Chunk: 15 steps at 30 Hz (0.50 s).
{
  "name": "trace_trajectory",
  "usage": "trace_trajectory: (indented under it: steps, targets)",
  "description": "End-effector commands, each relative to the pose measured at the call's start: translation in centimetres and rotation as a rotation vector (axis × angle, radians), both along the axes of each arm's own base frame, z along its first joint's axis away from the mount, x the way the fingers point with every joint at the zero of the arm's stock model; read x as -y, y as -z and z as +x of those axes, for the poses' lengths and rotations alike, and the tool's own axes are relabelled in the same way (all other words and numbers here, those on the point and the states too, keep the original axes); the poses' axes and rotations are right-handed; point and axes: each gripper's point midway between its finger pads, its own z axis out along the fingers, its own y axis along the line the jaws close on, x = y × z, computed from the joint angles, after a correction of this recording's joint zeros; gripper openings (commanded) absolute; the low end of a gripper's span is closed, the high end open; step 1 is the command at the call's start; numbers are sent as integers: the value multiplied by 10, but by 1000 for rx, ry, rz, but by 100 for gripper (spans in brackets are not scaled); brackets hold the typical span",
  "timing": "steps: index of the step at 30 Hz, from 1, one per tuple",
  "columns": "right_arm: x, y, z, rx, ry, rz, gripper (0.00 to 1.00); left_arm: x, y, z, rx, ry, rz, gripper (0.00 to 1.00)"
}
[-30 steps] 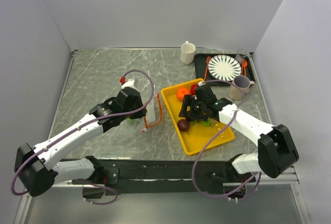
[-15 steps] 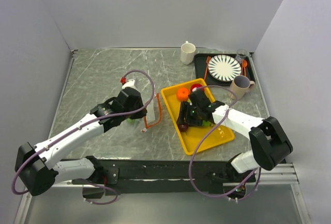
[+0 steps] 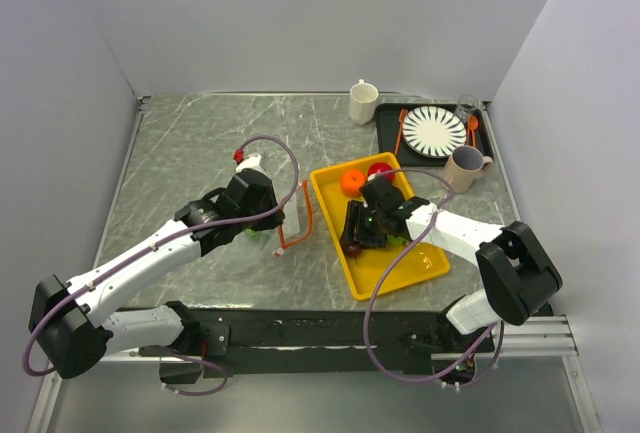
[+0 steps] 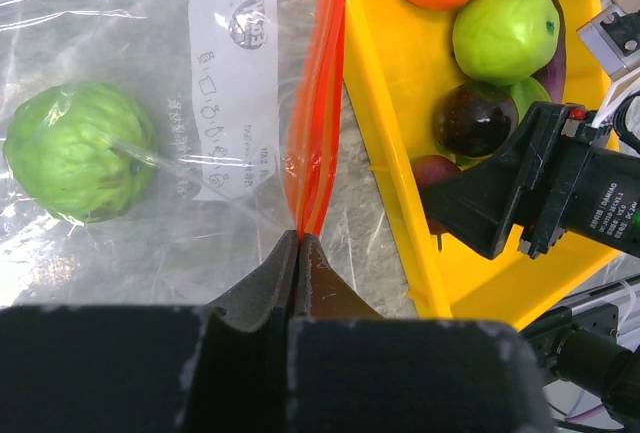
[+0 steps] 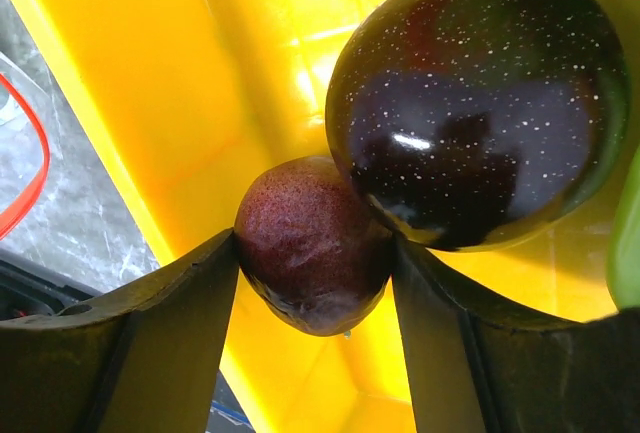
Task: Place the food in the zip-top bag and seal the zipper
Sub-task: Pick up the fake fruit from the bin.
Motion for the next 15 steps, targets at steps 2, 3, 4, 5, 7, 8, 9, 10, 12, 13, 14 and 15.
trace_trajectory:
  steps: [2, 3, 4, 5, 7, 8, 9, 10, 12, 13, 14, 15]
  targets:
    - [-8, -9, 0, 24, -9, 39, 65, 7, -8, 3, 27, 22, -23, 1]
    - [-8, -10, -1, 29, -7, 44, 57, 6, -8, 3, 28, 19, -23, 1]
    - [-7, -12, 0, 42, 4, 48, 46, 7, -9, 3, 29, 21, -24, 1]
    - [-6, -14, 0, 48, 6, 48, 42, 7, -8, 3, 28, 22, -24, 1]
    - [-3, -23, 3, 79, 25, 48, 29, 6, -9, 3, 30, 20, -23, 1]
    - [-2, -27, 4, 92, 30, 48, 22, 6, -9, 3, 29, 22, -22, 1]
    - [0, -37, 5, 118, 39, 57, 22, 6, -9, 3, 30, 24, -20, 1]
    - [1, -42, 9, 139, 53, 51, 22, 6, -9, 3, 32, 25, -20, 1]
    - [5, -56, 10, 172, 65, 55, 19, 6, -7, 2, 24, 26, -17, 1]
    - [3, -66, 13, 195, 66, 67, 18, 6, -7, 2, 25, 27, -19, 1]
    - [2, -72, 14, 207, 64, 80, 18, 6, -7, 2, 26, 27, -22, 1]
    - [-2, -84, 15, 237, 53, 110, 19, 7, -7, 2, 26, 29, -24, 1]
